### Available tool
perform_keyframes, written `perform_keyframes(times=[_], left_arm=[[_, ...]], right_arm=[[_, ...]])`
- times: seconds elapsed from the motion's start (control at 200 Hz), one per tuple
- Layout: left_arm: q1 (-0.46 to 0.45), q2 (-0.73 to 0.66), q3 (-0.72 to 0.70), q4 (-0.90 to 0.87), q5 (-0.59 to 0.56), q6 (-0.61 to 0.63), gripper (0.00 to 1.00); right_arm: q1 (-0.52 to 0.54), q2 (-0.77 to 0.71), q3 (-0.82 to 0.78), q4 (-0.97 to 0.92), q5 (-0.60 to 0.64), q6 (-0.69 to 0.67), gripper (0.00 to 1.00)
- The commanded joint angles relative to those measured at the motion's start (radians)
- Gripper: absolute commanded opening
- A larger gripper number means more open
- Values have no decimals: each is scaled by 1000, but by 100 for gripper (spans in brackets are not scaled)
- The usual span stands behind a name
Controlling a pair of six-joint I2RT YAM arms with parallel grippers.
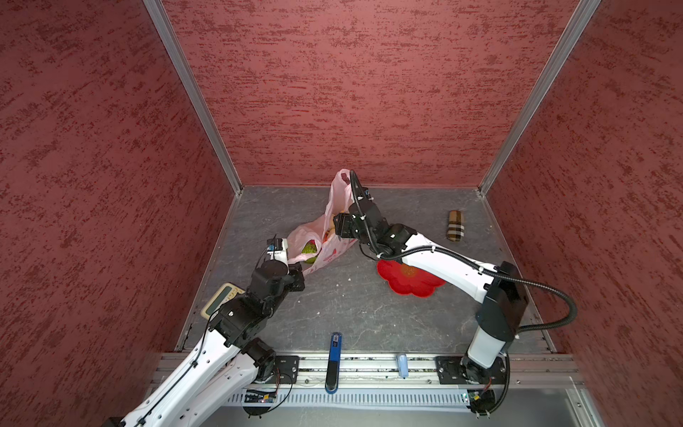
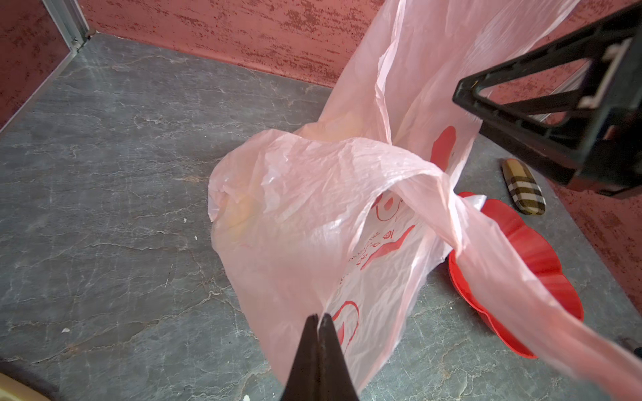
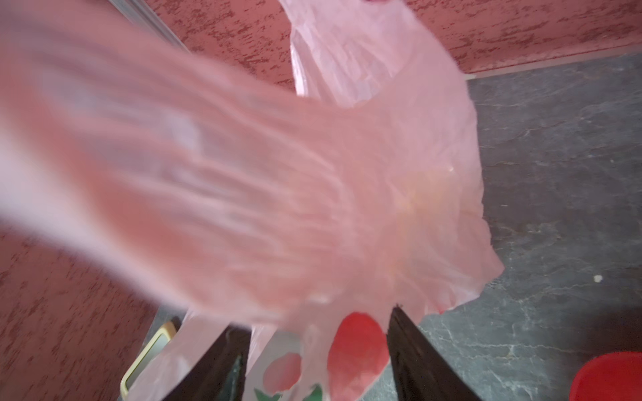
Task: Take fruits out of the plastic bag
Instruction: Spread open the plastic bag at the center of the table.
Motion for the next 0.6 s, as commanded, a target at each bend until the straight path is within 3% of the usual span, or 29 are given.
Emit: perform_keyframes(times=[0.0, 0.2, 0.376, 0.596], left_arm=[[-4, -32, -12, -14, -34, -20, 0], [-5, -34, -9, -35, -44, -38, 0], [-4, -23, 25, -45, -39, -54, 33], [-5, 34, 198, -174, 53, 2, 66]], right_arm=[[-30, 41, 10, -20, 48, 27, 55], [-48, 47, -25, 41, 9, 27, 27], [-46, -67, -213, 159, -24, 65, 12], [-42, -195, -368, 216, -24, 76, 7]])
